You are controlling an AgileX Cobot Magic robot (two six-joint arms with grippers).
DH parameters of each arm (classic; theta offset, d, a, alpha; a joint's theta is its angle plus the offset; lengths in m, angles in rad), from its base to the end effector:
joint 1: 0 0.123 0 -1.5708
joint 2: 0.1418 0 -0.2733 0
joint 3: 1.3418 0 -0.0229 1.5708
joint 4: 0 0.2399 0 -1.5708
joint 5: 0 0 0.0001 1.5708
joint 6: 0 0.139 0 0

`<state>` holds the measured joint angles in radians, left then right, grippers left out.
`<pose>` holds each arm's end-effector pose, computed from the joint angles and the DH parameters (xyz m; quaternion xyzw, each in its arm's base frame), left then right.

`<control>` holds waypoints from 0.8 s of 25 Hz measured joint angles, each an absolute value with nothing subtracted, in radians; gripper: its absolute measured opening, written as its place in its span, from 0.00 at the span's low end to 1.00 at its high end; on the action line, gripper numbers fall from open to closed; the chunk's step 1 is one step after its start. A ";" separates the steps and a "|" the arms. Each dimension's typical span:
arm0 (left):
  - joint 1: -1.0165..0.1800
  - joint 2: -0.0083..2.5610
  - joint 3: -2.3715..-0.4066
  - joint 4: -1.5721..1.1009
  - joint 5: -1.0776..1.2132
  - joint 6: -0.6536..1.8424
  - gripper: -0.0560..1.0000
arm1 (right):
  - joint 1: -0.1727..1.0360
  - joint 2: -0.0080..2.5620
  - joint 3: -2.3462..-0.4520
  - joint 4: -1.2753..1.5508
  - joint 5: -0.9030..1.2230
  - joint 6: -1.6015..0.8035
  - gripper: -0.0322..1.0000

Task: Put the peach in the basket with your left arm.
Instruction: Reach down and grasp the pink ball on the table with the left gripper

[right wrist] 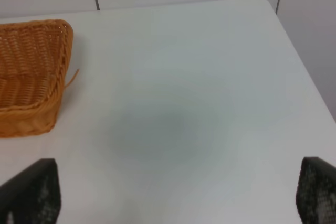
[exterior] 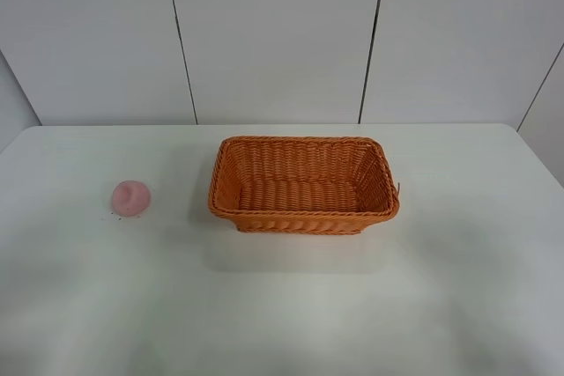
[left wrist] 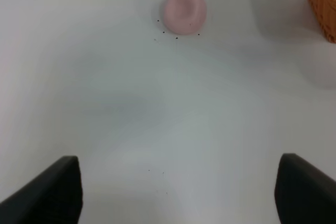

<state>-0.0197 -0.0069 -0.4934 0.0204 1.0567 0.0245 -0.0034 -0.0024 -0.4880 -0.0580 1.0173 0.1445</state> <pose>0.0401 0.0017 0.2489 0.0185 0.8519 0.0114 0.5233 0.0434 -0.0070 0.2521 0.0627 0.8416 0.0088 0.5364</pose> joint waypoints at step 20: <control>-0.020 0.222 -0.611 0.032 1.044 0.025 0.86 | -0.003 -0.002 -0.488 -0.058 1.017 0.144 0.70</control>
